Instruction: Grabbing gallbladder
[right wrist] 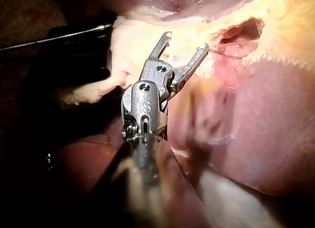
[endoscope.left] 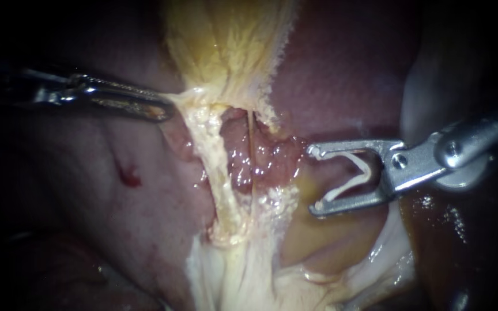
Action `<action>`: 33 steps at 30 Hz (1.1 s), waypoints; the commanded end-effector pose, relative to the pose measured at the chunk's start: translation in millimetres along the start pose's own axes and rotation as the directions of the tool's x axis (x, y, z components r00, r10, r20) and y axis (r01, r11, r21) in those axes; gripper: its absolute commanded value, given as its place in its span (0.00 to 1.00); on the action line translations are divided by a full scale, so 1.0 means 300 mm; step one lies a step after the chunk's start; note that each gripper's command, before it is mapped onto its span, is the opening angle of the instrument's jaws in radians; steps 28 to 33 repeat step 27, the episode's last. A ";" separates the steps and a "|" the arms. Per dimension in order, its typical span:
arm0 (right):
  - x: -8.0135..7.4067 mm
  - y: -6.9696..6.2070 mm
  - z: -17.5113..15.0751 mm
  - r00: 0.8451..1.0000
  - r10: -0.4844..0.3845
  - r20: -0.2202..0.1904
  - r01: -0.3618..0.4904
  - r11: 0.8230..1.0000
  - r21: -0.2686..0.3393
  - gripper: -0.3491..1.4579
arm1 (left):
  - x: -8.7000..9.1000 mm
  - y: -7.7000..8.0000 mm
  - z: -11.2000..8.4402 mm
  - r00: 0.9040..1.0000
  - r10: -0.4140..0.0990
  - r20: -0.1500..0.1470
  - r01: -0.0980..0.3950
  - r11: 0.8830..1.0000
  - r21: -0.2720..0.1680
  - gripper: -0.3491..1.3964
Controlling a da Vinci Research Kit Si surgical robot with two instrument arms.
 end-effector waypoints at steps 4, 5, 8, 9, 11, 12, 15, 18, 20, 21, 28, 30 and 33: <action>0.0000 0.0000 0.000 1.000 0.000 0.000 0.000 1.000 0.000 0.45 | -0.0056 -0.0025 -0.0031 0.999 -0.019 0.039 0.019 1.000 0.010 0.00; 0.0000 0.0000 0.000 1.000 0.000 0.000 0.000 1.000 0.000 0.45 | -0.0070 -0.0033 -0.0037 0.999 -0.016 0.045 0.016 1.000 0.010 0.00; 0.0000 0.0000 0.000 1.000 0.000 0.000 0.000 1.000 0.000 0.45 | -0.0089 -0.0050 -0.0046 0.998 -0.015 0.054 0.015 1.000 0.011 0.00; 0.0000 0.0000 0.000 1.000 0.000 0.000 0.000 1.000 0.000 0.45 | -0.0091 -0.0053 -0.0047 0.998 -0.016 0.054 0.015 1.000 0.010 0.00; 0.0000 0.0000 0.000 1.000 0.000 0.000 0.000 1.000 0.000 0.45 | -0.0090 -0.0056 -0.0045 0.998 -0.016 0.054 0.015 1.000 0.009 0.00; 0.0000 0.0000 0.000 1.000 0.000 0.000 0.000 1.000 0.000 0.45 | -0.0088 -0.0055 -0.0044 0.998 -0.015 0.054 0.015 1.000 0.009 0.00; 0.0000 0.0000 0.000 1.000 0.000 0.000 0.000 1.000 0.000 0.45 | -0.0084 -0.0049 -0.0040 0.998 -0.015 0.054 0.014 1.000 0.009 0.00; 0.0000 0.0000 0.000 1.000 0.000 0.000 0.000 1.000 0.000 0.45 | -0.0078 -0.0041 -0.0035 0.998 -0.014 0.054 0.013 1.000 0.008 0.00; 0.0000 0.0000 0.000 1.000 0.000 0.000 0.000 1.000 0.000 0.45 | -0.0075 -0.0037 -0.0033 0.998 -0.013 0.054 0.013 1.000 0.008 0.00; 0.0000 0.0000 0.000 1.000 0.000 0.000 0.000 1.000 0.000 0.45 | -0.0074 -0.0035 -0.0032 0.998 -0.013 0.054 0.013 1.000 0.007 0.00; -0.0001 0.0001 0.000 1.000 0.000 0.000 0.000 1.000 0.000 0.45 | -0.0073 -0.0033 -0.0030 0.998 -0.013 0.054 0.013 1.000 0.007 0.00; -0.0001 0.0001 0.000 1.000 0.000 0.000 0.000 1.000 0.000 0.45 | -0.0073 -0.0033 -0.0030 0.998 -0.013 0.054 0.013 1.000 0.007 0.00; -0.0001 0.0001 0.000 1.000 0.000 0.000 0.000 1.000 0.000 0.45 | -0.0073 -0.0033 -0.0030 0.998 -0.013 0.054 0.013 1.000 0.007 0.00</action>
